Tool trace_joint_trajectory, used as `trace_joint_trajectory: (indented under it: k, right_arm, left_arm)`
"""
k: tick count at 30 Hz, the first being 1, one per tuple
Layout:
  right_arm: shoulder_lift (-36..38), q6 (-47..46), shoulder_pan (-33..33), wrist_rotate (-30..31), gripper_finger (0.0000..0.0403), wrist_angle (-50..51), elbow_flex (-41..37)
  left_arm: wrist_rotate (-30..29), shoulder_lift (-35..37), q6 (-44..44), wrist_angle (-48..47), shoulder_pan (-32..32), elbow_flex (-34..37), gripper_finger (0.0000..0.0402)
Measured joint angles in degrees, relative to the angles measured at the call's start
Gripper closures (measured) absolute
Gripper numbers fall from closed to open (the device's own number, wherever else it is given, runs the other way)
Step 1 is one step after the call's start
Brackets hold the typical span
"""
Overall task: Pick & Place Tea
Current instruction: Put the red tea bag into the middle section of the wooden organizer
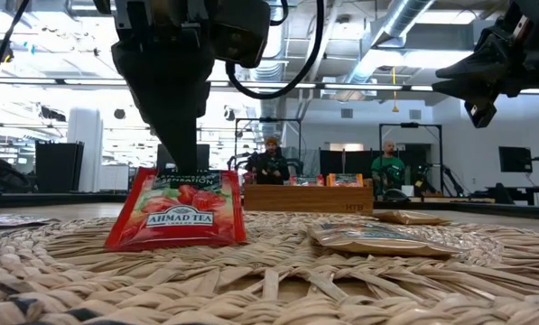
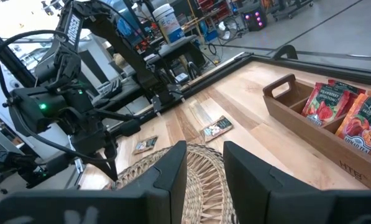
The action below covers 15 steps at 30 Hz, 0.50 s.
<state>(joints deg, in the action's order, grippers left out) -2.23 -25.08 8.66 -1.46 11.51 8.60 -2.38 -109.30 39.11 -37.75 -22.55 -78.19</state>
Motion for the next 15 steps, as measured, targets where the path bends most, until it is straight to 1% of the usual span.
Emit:
trace_joint_trajectory:
  k: [3, 7, 12, 15]
  right_arm:
    - [0.0, 0.0, 0.0, 0.0, 0.0305, 0.0, 0.0]
    - [0.0, -0.1, 0.0, 0.0, 0.0305, 0.0, 0.0]
    - [0.0, -3.8, 0.0, -0.2, 0.0305, -0.2, 0.0]
    - [0.0, -5.4, 0.0, -2.4, 0.0305, 0.0, 0.0]
  left_arm:
    - [0.1, 0.6, 0.6, 0.2, 0.0, -0.1, 0.0401]
    - [-0.5, 1.1, 0.6, -0.3, 0.0, -2.0, 0.0401]
    - [-1.9, 1.3, -0.7, -1.3, 0.0, -5.0, 0.0401]
    - [-2.3, 1.3, -1.0, -1.8, 0.0, -6.2, 0.0401]
